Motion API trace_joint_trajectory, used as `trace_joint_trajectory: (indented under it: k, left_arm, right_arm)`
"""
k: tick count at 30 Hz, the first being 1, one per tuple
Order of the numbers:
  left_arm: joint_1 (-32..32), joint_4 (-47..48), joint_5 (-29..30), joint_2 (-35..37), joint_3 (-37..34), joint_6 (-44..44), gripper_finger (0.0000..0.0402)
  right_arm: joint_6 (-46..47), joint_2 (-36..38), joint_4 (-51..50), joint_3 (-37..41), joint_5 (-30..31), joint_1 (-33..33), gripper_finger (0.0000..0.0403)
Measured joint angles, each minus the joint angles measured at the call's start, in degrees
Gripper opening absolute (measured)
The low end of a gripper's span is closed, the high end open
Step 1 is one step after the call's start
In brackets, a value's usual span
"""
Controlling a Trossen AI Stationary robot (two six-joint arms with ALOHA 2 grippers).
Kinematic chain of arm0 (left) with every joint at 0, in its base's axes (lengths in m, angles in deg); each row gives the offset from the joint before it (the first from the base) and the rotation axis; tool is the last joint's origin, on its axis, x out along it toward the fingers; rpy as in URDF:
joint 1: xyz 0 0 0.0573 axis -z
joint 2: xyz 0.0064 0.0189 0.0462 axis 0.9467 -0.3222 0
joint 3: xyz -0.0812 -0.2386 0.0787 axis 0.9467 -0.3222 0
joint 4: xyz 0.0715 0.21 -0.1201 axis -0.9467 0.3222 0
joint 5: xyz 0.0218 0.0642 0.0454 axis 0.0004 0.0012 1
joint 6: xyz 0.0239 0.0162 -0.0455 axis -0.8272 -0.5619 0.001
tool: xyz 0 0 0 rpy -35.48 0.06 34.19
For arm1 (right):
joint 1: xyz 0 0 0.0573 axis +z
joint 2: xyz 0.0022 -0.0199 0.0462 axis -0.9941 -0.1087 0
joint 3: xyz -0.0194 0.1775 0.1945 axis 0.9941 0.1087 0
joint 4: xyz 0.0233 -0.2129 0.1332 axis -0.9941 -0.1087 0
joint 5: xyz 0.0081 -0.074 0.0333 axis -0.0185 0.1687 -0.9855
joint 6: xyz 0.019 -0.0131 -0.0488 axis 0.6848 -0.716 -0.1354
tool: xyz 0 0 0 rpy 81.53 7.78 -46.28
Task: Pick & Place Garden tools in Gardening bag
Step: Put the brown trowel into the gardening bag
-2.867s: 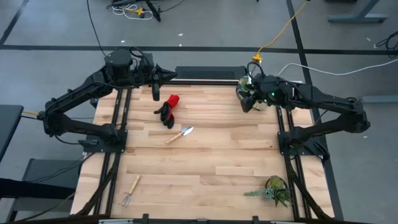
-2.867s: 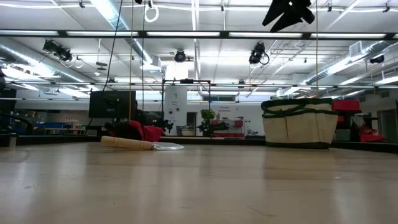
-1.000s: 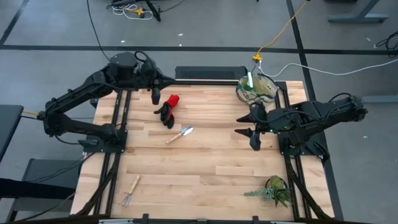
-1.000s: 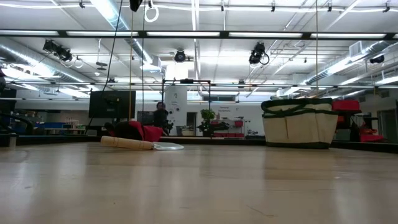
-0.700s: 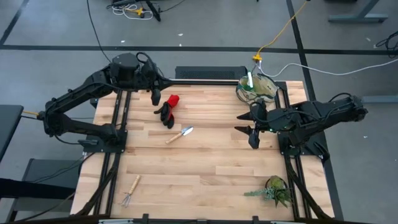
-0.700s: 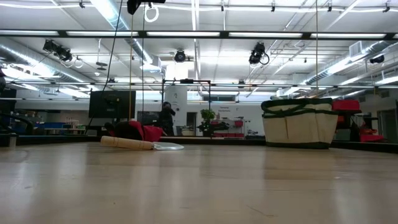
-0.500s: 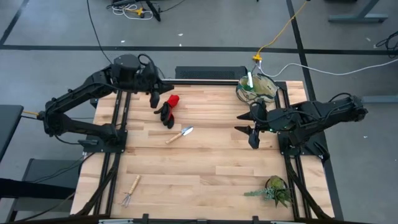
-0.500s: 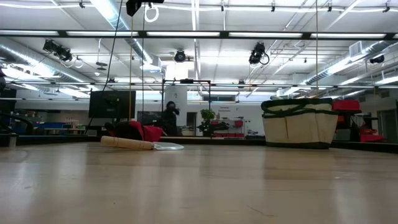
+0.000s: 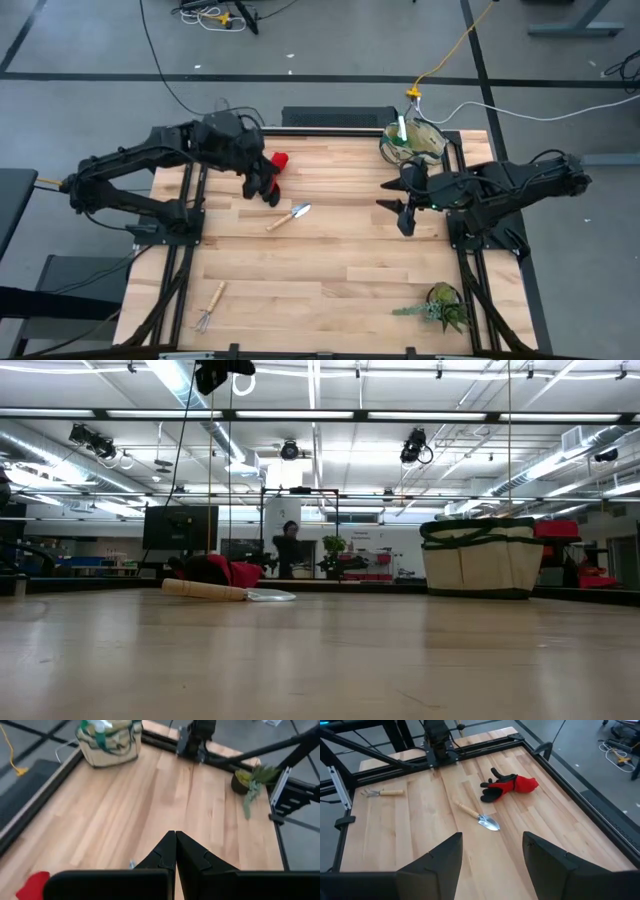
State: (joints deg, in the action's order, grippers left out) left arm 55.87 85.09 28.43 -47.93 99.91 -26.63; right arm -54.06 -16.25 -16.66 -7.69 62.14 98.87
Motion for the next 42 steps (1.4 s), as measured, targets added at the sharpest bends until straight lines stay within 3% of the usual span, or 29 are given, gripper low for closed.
trace_joint_trajectory:
  k: [12, 22, 25, 34, 42]
  left_arm:
    - [1.5, -0.2, -0.5, 0.0, -11.5, 7.4, 0.0012]
    - [2.2, -0.2, -2.2, 0.0, -15.5, 3.4, 0.0012]
    - [2.8, -0.3, -2.1, 0.0, -15.5, 0.2, 0.0012]
    - [6.3, -0.4, -2.1, 0.0, -15.5, -22.2, 0.0012]
    - [7.0, -0.7, 1.7, 0.0, -15.5, -20.5, 0.0012]
  right_arm:
    - [-0.2, 0.0, 0.0, 0.0, 0.0, -1.9, 0.0207]
    - [-1.0, 0.0, 0.0, 0.0, -0.5, -2.2, 0.0207]
    - [-1.0, 0.0, 0.0, 0.0, -0.5, -2.2, 0.0207]
    - [-1.0, 0.0, 0.0, 0.0, -0.5, -2.3, 0.0207]
    - [-0.9, 0.0, 0.0, 0.0, -0.5, -2.3, 0.0207]
